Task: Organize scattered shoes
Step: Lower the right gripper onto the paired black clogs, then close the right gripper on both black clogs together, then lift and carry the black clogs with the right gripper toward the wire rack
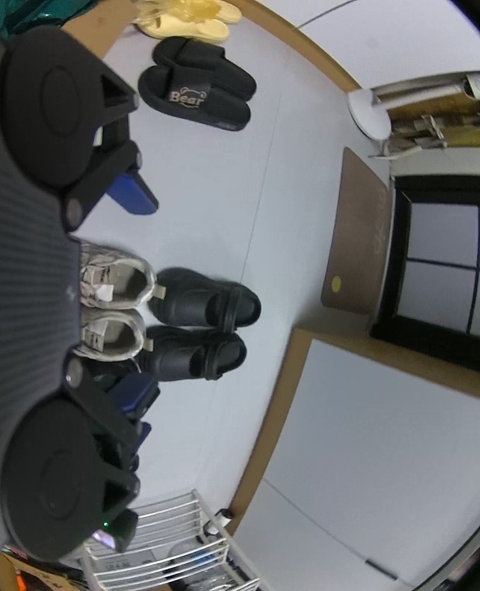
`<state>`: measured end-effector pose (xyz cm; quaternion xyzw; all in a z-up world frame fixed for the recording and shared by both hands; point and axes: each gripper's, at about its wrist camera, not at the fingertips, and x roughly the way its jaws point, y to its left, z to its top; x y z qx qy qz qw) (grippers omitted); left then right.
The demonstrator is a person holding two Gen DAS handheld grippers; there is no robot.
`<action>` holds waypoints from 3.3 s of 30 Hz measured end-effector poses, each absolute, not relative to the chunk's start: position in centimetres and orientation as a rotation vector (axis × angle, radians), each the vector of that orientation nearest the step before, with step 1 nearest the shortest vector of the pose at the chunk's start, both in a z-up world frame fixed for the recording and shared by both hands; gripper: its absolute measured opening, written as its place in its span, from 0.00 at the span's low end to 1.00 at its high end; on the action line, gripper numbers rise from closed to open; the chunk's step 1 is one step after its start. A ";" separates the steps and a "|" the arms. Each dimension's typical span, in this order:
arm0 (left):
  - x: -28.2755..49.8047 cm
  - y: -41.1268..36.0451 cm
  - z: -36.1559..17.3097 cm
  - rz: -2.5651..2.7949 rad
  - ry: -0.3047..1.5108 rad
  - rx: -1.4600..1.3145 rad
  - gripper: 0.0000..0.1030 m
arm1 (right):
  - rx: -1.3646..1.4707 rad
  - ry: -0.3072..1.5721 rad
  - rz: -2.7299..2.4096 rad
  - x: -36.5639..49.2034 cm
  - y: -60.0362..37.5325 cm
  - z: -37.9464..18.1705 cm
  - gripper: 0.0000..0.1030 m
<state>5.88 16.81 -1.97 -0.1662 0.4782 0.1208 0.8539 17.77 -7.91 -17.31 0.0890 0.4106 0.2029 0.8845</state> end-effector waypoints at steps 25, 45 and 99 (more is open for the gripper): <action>7.6 18.5 -2.8 0.451 0.969 -0.413 0.88 | 0.131 0.965 0.285 29.3 2.1 -30.2 0.62; 7.2 17.4 -2.4 0.416 0.956 -0.576 0.89 | 0.096 0.857 0.131 30.4 5.1 -32.0 0.62; 9.2 11.2 -4.5 0.385 1.014 -0.428 0.90 | 0.126 0.746 -0.042 33.4 -16.7 -18.4 0.22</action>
